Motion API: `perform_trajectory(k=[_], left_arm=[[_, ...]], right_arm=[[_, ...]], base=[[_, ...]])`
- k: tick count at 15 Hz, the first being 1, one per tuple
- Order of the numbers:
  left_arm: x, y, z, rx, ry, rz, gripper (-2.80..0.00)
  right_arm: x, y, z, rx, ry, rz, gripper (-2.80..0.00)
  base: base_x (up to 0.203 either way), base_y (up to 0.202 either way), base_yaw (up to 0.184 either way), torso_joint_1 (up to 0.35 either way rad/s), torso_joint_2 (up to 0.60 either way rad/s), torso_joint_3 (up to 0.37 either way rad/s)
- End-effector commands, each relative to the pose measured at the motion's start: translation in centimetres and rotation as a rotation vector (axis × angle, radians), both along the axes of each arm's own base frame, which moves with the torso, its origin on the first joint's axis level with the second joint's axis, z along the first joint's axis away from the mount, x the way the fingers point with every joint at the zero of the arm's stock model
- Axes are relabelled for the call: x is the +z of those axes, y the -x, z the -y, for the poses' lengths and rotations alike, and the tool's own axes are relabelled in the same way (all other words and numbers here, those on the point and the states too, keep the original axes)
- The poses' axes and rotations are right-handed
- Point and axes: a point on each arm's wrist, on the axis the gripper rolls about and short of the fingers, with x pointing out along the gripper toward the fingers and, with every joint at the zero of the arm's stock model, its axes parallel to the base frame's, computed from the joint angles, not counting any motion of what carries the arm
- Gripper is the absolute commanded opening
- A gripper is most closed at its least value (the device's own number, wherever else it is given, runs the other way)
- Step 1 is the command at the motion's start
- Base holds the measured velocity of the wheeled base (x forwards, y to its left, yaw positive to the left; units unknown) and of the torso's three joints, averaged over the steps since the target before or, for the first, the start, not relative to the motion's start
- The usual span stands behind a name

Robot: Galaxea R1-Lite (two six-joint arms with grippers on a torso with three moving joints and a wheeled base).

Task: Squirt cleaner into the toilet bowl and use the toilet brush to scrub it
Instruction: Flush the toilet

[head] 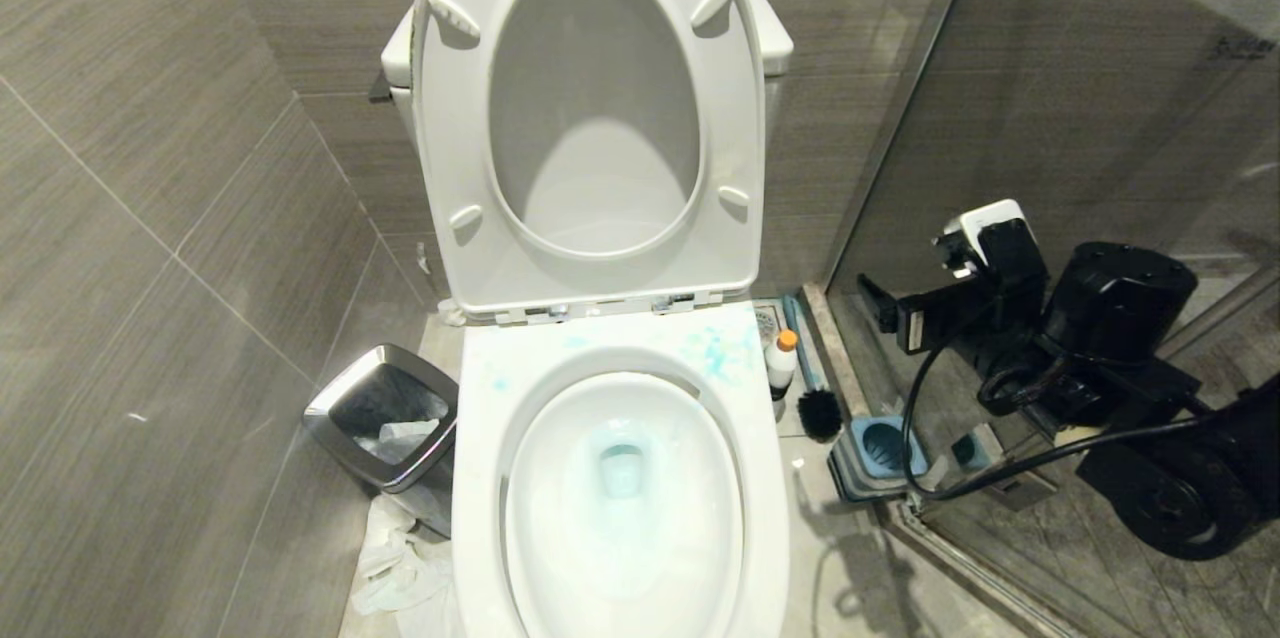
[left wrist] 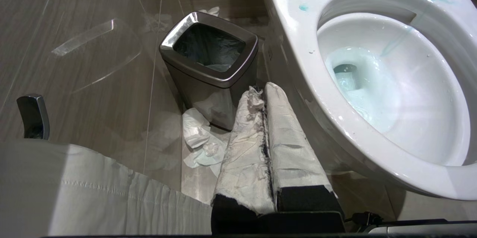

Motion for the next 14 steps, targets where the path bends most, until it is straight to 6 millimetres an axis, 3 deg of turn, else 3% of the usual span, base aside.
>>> perform_trajectory(k=[1, 5, 14], left_arm=[[0.0, 0.0, 0.0, 0.0, 0.0, -0.001, -2.8], [0.0, 0.0, 0.0, 0.0, 0.0, -0.001, -2.8], [0.0, 0.0, 0.0, 0.001, 0.0, -0.001, -2.8]], right_arm=[[3.4, 3.2, 0.3, 0.015, 0.015, 0.105, 0.0], [5.2, 6.7, 1.2, 0.02, 0.021, 0.168, 0.0], [11.7, 14.3, 4.8, -0.095, -0.019, 0.452, 0.0]], base=[[0.0, 0.0, 0.0, 0.0, 0.0, 0.0], [0.0, 0.0, 0.0, 0.0, 0.0, 0.0], [0.0, 0.0, 0.0, 0.0, 0.0, 0.0]])
